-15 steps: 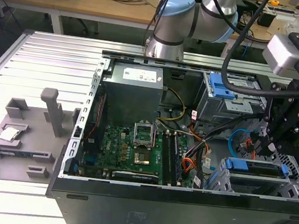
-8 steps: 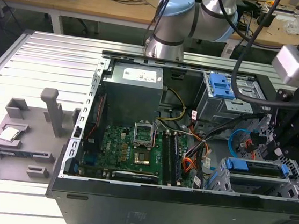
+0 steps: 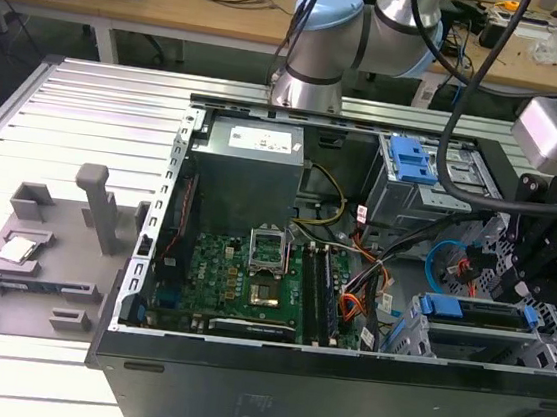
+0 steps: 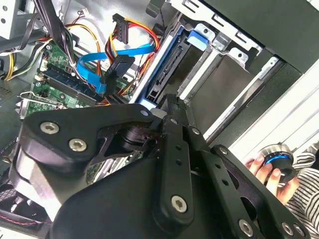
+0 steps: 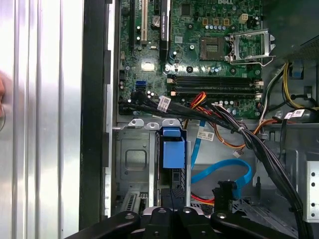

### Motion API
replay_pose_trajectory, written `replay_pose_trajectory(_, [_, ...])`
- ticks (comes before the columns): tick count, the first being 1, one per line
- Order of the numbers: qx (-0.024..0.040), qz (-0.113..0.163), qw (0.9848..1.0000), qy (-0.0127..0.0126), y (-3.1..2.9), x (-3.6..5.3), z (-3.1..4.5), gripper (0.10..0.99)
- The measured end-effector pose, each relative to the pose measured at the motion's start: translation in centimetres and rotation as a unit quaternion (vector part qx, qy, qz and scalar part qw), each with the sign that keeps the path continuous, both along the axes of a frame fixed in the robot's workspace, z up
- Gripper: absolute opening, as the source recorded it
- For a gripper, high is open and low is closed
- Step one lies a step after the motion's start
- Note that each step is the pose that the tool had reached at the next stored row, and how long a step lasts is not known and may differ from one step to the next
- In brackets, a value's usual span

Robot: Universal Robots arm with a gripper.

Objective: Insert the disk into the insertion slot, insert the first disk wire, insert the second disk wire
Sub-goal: 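Insert the disk into the insertion slot, then insert the first disk wire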

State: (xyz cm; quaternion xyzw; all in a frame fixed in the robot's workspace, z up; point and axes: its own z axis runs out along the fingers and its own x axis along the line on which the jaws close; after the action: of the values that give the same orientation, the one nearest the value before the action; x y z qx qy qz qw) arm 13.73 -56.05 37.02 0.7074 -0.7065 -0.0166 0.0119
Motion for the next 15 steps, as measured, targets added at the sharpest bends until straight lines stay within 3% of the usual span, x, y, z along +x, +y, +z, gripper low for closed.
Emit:
replay_pose_trajectory(6, [0.0, 0.0, 1.0, 0.0, 0.0, 0.0, -0.02, 0.114])
replay_pose_trajectory(7, [0.0, 0.0, 1.0, 0.0, 0.0, 0.0, -0.02, 0.235])
replay_pose_trajectory(10, [0.0002, 0.0, 1.0, 0.0, 0.01, 0.03, -0.05, 0.302])
replay_pose_trajectory(15, [0.0, 0.0, 1.0, 0.0, 1.3, 0.74, -0.22, 0.302])
